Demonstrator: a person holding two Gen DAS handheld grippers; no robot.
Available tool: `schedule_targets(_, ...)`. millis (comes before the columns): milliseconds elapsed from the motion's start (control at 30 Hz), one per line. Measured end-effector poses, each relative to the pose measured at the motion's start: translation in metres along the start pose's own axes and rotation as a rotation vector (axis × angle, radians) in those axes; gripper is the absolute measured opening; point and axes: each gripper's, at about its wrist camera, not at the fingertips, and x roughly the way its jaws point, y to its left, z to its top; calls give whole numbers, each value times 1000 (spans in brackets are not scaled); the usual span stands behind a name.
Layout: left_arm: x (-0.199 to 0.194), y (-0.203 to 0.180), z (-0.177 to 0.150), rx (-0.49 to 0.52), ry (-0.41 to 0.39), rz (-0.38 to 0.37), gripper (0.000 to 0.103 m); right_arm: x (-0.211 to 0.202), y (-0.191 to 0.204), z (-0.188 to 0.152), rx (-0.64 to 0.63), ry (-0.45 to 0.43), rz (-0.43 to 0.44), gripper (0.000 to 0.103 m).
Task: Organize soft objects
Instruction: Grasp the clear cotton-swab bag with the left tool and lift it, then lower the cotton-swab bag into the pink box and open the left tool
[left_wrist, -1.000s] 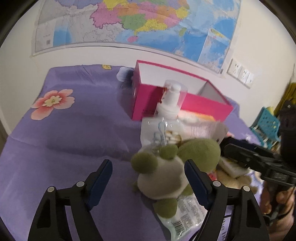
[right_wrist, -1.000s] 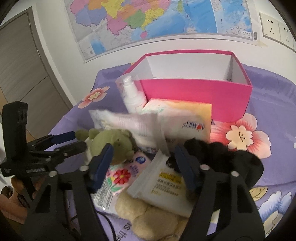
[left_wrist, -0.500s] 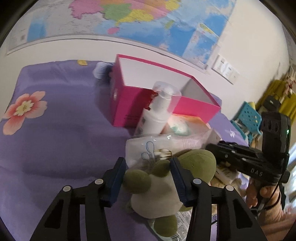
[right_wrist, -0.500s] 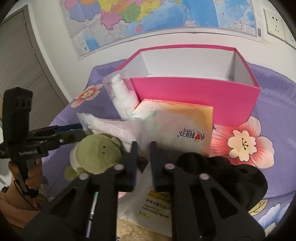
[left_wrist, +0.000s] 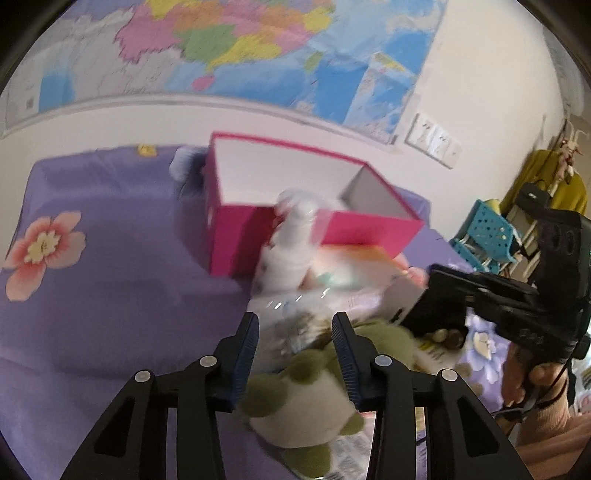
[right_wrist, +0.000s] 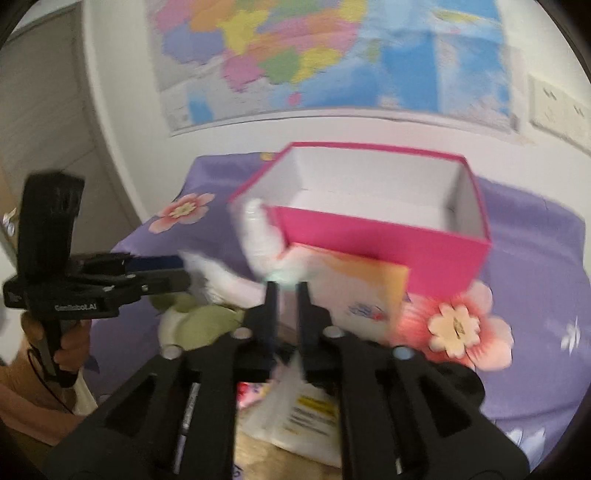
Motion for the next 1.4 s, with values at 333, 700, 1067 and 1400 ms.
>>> schedule_targets(333,12,20,-2,-18,31,-36,57,38,-8,-22,-6,142,0,11)
schedule_targets(700,-10,-1,14,7,-23,-78,25,11,-10,-4,8,43,18,4)
schedule_targets(1067,-50,-23,82,94,-180,-43,25,-31,-5,68,-52,-125,46,4)
schedule_targets(1400,3,-25,135,126,-145,34,25,19,-29,115,-27,-114,86,4)
